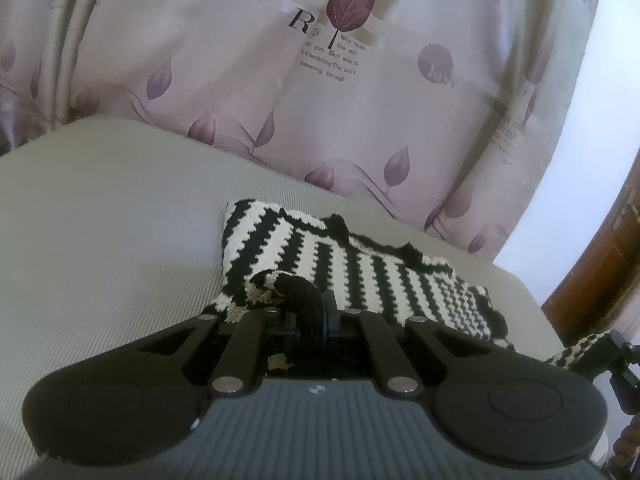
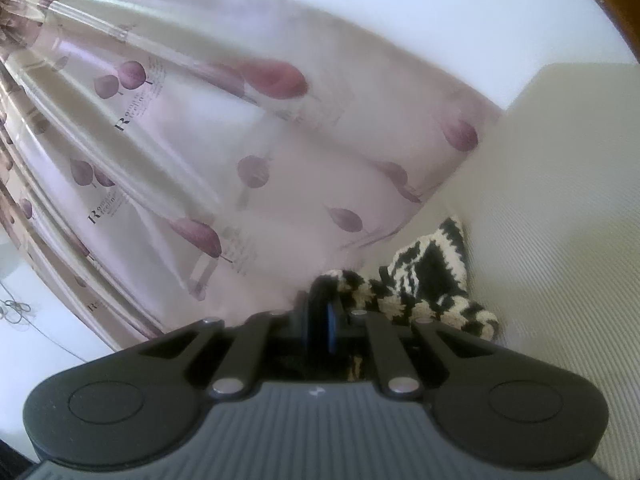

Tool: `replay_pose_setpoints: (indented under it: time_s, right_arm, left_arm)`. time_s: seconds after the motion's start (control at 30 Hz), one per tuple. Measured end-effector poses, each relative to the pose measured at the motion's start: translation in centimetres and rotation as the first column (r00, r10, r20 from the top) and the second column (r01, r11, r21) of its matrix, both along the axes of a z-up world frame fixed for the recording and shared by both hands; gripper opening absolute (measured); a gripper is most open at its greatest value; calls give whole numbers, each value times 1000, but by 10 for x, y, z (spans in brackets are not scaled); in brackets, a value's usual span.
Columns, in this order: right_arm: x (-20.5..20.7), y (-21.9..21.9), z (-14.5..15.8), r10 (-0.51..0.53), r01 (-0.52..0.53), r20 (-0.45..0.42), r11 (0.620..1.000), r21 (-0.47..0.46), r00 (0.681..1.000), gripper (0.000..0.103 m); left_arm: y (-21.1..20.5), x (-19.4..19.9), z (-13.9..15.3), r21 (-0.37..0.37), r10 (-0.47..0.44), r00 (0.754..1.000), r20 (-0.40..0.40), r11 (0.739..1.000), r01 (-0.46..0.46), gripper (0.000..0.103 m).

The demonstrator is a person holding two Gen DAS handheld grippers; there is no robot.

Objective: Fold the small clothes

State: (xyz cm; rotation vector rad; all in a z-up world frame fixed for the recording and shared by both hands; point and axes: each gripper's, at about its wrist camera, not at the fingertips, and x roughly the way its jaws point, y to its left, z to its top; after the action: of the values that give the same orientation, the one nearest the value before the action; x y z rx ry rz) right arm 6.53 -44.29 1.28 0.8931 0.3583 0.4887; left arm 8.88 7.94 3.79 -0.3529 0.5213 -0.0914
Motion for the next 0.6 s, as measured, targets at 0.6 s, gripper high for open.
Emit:
replay_pose_setpoints:
  time_s: [0.6]
  right_arm:
    - [99, -1, 4, -46, 46, -24, 999, -8, 999, 9]
  left_arm:
    - [-11, 76, 20, 27, 88, 994, 70, 996, -90, 9]
